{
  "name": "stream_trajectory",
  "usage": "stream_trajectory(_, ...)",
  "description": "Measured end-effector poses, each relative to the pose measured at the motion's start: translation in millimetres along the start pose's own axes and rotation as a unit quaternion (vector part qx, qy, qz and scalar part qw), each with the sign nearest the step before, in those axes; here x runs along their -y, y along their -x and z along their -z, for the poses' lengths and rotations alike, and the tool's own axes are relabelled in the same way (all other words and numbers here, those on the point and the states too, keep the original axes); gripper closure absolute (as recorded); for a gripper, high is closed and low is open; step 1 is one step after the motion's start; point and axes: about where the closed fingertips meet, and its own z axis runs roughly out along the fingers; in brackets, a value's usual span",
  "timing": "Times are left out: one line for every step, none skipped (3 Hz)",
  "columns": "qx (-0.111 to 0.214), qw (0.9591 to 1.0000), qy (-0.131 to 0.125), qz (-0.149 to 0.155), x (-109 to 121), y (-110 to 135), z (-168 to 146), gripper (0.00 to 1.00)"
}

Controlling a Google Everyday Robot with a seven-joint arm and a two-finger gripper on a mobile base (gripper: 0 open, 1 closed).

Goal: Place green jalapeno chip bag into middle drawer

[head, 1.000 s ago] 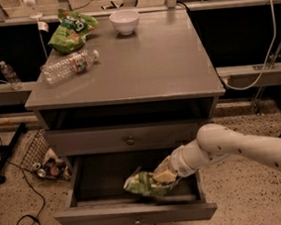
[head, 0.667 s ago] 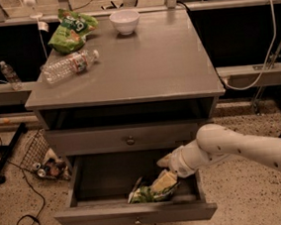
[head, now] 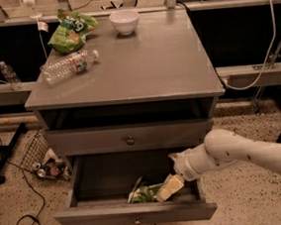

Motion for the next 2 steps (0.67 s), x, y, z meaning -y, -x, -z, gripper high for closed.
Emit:
stream_trajectory(0.028, 0.9959, -0.069, -0.051, 5, -40, 43, 0.0)
stream_trajectory(0.05, 0.9857, -0.127, -0.099, 13, -82, 89, 0.0)
